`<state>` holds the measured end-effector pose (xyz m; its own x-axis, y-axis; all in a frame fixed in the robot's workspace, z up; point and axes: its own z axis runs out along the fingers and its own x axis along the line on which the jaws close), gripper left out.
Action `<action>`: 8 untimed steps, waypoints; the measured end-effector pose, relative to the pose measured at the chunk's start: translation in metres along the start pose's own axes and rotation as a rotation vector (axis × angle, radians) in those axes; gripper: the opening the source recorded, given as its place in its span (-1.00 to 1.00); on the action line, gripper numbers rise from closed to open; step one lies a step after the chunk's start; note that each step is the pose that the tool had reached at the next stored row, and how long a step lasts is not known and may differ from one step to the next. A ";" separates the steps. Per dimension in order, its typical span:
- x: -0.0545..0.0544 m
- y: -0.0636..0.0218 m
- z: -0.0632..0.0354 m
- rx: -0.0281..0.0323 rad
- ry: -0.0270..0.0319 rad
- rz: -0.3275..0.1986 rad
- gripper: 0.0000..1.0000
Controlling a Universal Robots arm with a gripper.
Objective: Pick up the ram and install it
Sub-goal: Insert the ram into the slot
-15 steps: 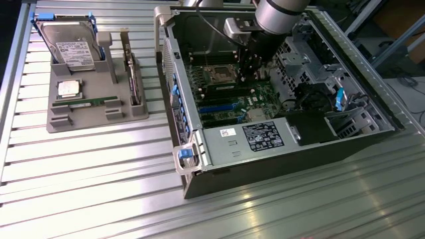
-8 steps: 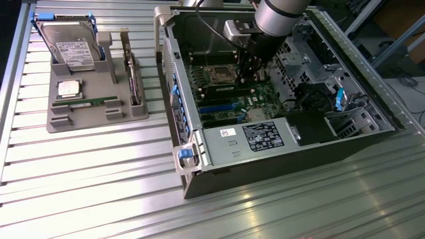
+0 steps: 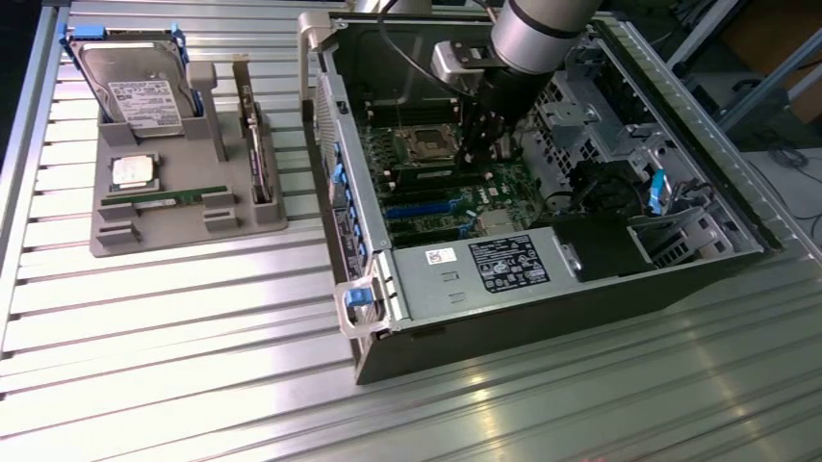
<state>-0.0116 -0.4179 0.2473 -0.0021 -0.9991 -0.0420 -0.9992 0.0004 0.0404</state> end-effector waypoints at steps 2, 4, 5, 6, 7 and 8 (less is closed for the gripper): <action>0.000 0.0002 0.0013 0.0002 -0.0005 0.000 -0.75; 0.000 0.0003 0.0020 0.0000 0.0001 0.000 -0.75; 0.000 0.0003 0.0023 0.0000 0.0001 0.000 -0.75; 0.000 0.0003 0.0030 0.0001 -0.0002 0.000 -0.75; 0.000 0.0003 0.0030 0.0000 0.0000 0.000 -0.75; 0.000 0.0003 0.0031 0.0001 -0.0001 0.000 -0.75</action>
<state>-0.0121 -0.4179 0.2443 -0.0021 -0.9991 -0.0421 -0.9992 0.0004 0.0404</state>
